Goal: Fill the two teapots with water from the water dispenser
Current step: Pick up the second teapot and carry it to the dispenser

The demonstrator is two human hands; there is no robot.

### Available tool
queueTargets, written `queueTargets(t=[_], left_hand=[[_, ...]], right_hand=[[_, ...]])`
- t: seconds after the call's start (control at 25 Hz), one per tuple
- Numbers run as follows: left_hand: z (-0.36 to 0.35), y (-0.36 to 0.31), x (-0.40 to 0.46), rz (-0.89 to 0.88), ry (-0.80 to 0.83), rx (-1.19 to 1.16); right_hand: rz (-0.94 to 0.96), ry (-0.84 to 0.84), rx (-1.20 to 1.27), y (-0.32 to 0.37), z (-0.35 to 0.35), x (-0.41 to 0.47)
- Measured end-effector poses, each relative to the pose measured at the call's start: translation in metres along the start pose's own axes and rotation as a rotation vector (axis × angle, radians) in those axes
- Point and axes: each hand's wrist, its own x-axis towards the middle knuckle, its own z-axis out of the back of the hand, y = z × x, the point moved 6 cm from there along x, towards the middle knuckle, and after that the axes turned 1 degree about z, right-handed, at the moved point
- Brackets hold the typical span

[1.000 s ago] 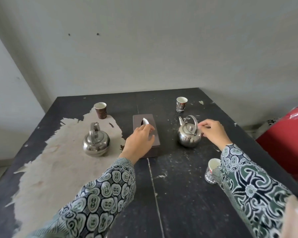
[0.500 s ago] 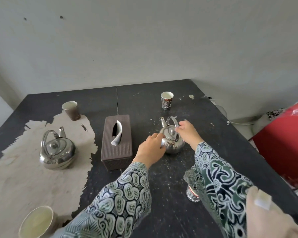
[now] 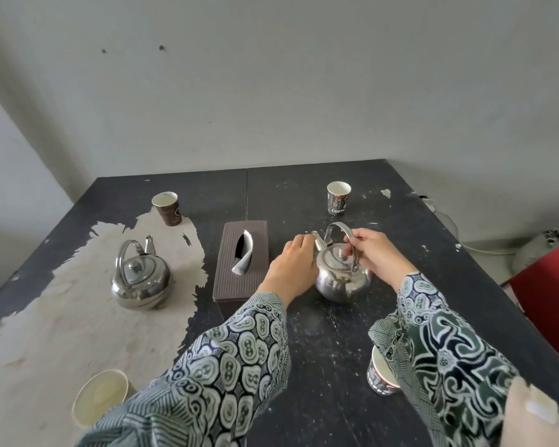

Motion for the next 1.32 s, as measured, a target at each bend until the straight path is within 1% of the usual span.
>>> queueTargets(t=[0.12, 0.24, 0.32, 0.44, 0.52, 0.64, 0.8, 0.96, 1.2, 1.24, 1.32], left_hand=[[0.033, 0.001, -0.01, -0.015, -0.09, -0.031], [0.075, -0.005, -0.031, -0.016, -0.235, -0.082], [0.101, -0.008, -0.048, -0.028, -0.286, -0.127], [0.139, -0.007, -0.086, -0.113, -0.242, -0.137], [0.164, -0.003, -0.119, -0.157, -0.26, -0.148], [0.195, 0.022, -0.185, -0.133, -0.335, -0.209], [0.232, 0.08, -0.284, 0.005, -0.407, -0.275], [0.265, 0.15, -0.387, 0.151, -0.499, -0.41], [0.315, 0.253, -0.548, 0.258, -0.592, -0.514], [0.329, 0.273, -0.582, 0.278, -0.609, -0.502], [0.347, 0.298, -0.625, 0.303, -0.611, -0.465]], right_hand=[[0.145, 0.025, -0.036, 0.037, -0.004, -0.022], [0.256, 0.103, -0.05, 0.075, -0.013, -0.059], [0.313, 0.204, -0.05, 0.097, -0.021, -0.086], [0.369, 0.383, -0.03, 0.128, -0.043, -0.136], [0.401, 0.518, 0.008, 0.149, -0.063, -0.166], [0.39, 0.715, 0.002, 0.164, -0.114, -0.206], [0.367, 0.896, -0.004, 0.171, -0.208, -0.258], [0.378, 1.103, 0.007, 0.178, -0.321, -0.322], [0.38, 1.234, 0.075, 0.176, -0.49, -0.423], [0.381, 1.263, 0.085, 0.176, -0.527, -0.445], [0.415, 1.297, 0.102, 0.177, -0.574, -0.475]])
